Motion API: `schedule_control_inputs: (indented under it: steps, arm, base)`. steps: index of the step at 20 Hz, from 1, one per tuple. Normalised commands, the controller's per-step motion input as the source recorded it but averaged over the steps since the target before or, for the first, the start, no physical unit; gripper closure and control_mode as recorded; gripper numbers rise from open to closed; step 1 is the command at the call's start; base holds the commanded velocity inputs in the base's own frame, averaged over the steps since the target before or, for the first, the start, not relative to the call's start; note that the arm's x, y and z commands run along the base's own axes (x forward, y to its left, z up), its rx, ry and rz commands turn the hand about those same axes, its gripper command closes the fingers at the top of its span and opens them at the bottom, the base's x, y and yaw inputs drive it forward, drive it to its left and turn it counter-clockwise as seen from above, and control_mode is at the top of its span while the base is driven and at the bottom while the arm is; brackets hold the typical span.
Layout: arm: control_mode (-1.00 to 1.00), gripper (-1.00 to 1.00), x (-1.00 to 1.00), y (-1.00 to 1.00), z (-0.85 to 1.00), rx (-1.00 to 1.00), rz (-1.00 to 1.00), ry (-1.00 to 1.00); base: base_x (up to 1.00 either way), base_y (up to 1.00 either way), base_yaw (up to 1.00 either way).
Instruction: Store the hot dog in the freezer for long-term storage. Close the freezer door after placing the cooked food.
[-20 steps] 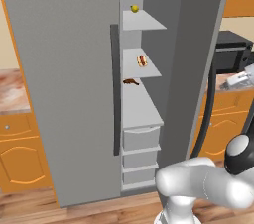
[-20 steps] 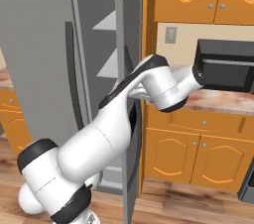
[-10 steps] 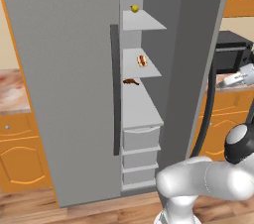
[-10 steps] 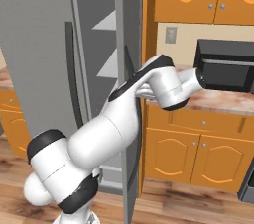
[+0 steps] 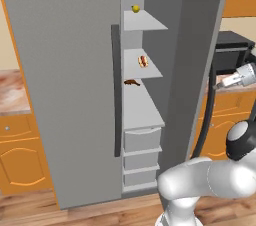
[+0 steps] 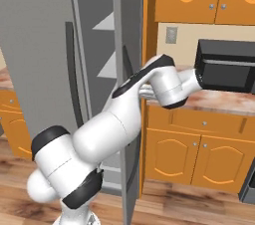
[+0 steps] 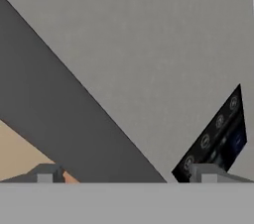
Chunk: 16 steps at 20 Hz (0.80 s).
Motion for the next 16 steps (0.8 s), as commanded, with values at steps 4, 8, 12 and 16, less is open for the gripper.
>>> schedule_control_inputs:
  steps: [4,8,12,16]
  arm:
    - [-1.00,-1.00,0.00,0.42,-0.08,0.00,0.00,0.00]
    - [-1.00,-1.00,0.00,0.56,-0.09,0.00,0.00,-0.01]
    - [-1.00,-1.00,0.00,0.59,-0.02,0.00,0.00,-0.01]
    - [-1.00,-1.00,0.01,0.58,0.00,0.00,0.00,0.00]
  base:
    - [0.00,0.00,0.00]
    - [0.00,0.00,0.00]
    - [0.00,0.00,0.00]
    - [0.00,0.00,0.00]
